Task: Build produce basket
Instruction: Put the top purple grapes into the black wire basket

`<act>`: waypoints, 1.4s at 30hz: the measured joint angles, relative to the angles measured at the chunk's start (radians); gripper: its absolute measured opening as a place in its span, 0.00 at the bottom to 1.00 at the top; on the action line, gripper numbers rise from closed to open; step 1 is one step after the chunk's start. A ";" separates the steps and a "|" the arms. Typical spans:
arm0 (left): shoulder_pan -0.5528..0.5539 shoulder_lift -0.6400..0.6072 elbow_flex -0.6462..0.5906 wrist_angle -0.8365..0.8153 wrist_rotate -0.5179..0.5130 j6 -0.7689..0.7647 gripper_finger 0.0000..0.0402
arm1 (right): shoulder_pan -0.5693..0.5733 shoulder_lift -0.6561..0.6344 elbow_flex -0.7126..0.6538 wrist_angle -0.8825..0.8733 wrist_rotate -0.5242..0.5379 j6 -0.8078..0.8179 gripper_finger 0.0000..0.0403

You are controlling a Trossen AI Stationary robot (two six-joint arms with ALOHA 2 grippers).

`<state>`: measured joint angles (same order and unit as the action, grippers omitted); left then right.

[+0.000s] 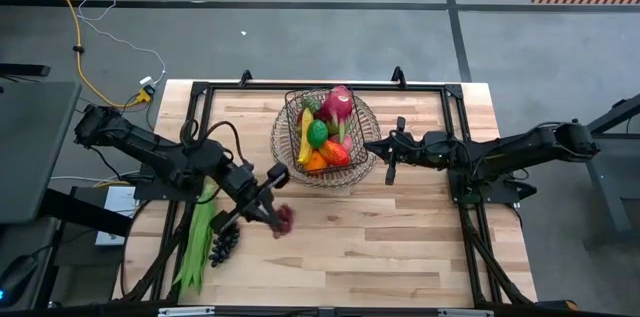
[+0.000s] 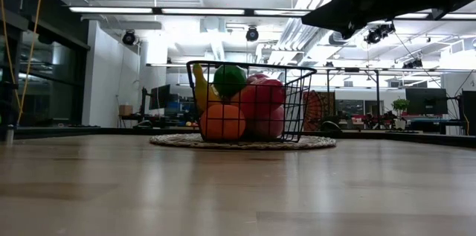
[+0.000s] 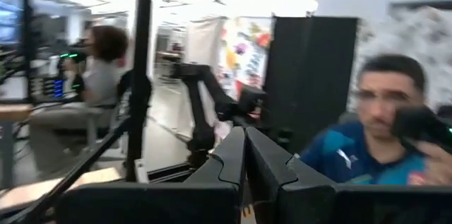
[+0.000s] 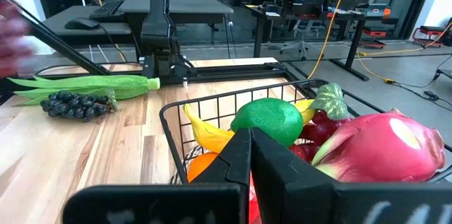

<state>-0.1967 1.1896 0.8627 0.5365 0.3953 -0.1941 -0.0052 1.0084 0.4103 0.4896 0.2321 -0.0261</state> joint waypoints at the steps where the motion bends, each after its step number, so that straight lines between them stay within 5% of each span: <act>1: 0.000 0.000 0.000 0.000 0.025 0.015 0.00 | 0.000 0.000 0.000 0.000 0.000 0.000 0.00; 16: 0.000 0.000 0.000 0.000 0.324 0.127 0.00 | 0.000 0.000 0.000 0.000 0.000 0.000 0.00; 27: 0.000 0.000 0.000 0.000 0.394 0.139 0.00 | 0.000 0.000 0.000 0.000 0.000 0.000 0.00; 33: 0.012 0.000 0.000 0.000 0.366 0.146 0.00 | 0.000 0.000 0.000 0.000 0.000 0.000 0.00; 42: 0.021 0.000 0.000 -0.025 -0.047 0.190 0.00 | 0.000 0.000 0.000 0.000 0.000 0.000 0.00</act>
<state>-0.1761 1.1896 0.8627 0.5113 0.3485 -0.0038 -0.0055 1.0084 0.4103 0.4896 0.2323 -0.0261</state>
